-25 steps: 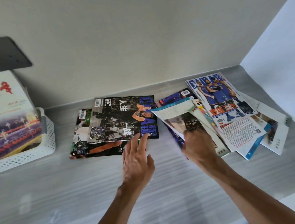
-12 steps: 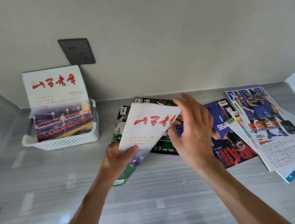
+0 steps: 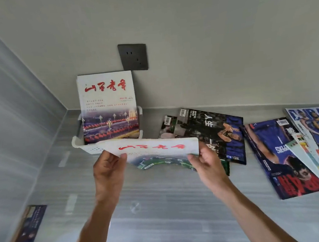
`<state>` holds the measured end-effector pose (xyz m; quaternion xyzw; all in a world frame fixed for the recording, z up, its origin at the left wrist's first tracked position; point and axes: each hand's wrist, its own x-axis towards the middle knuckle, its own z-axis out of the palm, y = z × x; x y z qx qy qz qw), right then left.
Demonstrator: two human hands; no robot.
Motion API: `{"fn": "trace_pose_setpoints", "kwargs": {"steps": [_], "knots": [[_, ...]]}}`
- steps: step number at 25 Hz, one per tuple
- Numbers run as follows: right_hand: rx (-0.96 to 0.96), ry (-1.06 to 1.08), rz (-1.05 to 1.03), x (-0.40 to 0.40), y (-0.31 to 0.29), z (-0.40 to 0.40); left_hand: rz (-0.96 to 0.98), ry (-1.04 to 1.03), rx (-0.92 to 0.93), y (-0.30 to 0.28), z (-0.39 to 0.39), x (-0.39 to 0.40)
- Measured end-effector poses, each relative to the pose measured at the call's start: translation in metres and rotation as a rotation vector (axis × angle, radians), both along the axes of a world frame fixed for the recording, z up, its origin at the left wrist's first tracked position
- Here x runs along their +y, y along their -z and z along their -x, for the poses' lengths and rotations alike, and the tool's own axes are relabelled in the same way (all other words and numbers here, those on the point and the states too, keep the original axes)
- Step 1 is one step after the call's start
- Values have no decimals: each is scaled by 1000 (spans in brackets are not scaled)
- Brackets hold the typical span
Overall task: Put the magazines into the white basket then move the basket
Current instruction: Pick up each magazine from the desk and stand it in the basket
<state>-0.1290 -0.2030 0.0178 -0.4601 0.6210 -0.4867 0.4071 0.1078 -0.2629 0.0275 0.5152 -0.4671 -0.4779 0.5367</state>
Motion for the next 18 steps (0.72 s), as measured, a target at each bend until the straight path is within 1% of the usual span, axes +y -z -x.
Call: {"fn": "trace_pose_setpoints", "kwargs": {"steps": [2,3,4,6,7,8,9,11,14,16,18], "knots": [[88,-26,-31,1,11,-16,-3,44,-108,11,-11,8],[121,-51,-27,3,18,-23,-5,33,-135,15,-14,8],[153,-57,-23,4,23,-29,-4,5,-120,16,-18,7],[137,-3,-29,0,24,-38,0,-7,-26,9,-24,-5],[80,14,-43,-6,25,-42,3,32,-22,6,-26,-13],[49,12,-63,-10,25,-45,3,86,-56,3,-27,-18],[35,12,-75,-12,26,-49,5,116,-137,2,-26,-20],[43,29,-78,-10,27,-58,13,80,-260,5,-28,-20],[43,53,-49,-14,29,-60,62,-17,-213,9,-36,-20],[87,44,-69,-17,33,-60,63,4,-248,16,-43,-18],[121,40,-100,-17,36,-62,8,56,-322,27,-47,-13]]}}
